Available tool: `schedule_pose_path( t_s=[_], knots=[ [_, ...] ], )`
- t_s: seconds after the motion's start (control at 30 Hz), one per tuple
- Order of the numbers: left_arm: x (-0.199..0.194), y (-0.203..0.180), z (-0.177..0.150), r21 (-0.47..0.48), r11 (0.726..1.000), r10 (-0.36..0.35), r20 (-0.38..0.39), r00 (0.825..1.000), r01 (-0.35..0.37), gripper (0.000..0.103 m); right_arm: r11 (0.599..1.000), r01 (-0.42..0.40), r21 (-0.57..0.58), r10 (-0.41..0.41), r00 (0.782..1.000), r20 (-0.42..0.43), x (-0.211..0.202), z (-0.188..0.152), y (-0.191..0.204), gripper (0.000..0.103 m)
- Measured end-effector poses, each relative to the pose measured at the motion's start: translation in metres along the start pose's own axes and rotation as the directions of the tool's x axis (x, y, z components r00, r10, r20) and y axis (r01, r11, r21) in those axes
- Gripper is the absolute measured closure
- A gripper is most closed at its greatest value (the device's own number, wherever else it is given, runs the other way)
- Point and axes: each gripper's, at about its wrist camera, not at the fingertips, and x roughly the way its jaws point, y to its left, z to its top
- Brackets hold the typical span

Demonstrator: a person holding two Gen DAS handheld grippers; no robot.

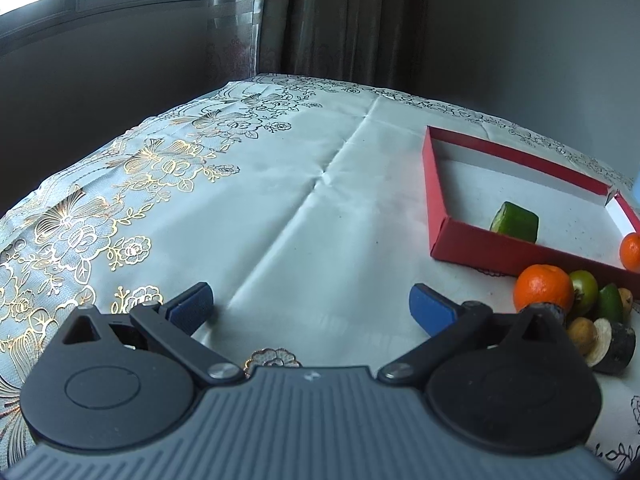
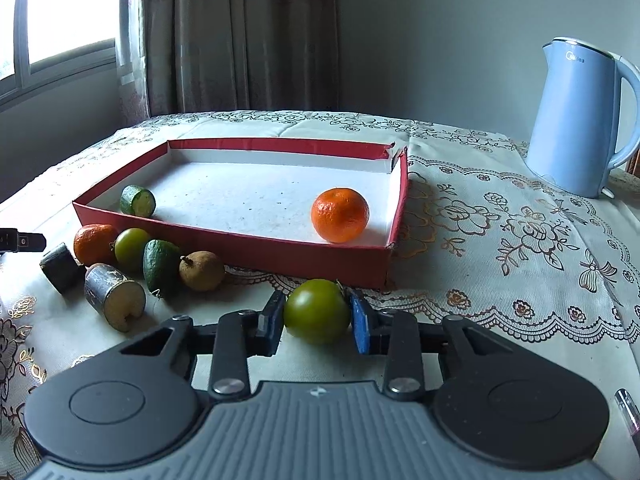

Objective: Organize fruits
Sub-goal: 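Grasp the round green fruit with the right gripper, then carry the green fruit into the red box and open the right gripper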

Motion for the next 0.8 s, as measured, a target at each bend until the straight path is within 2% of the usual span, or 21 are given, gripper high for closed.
schedule_pose_path(
  t_s=[0.8],
  knots=[
    [0.001,0.001,-0.001,0.009,1.000,0.013,-0.010,1.000,-0.013,0.000,1.000,-0.020,0.013,0.019,0.998,0.061,-0.017,0.004,0.004,0.070]
  ],
)
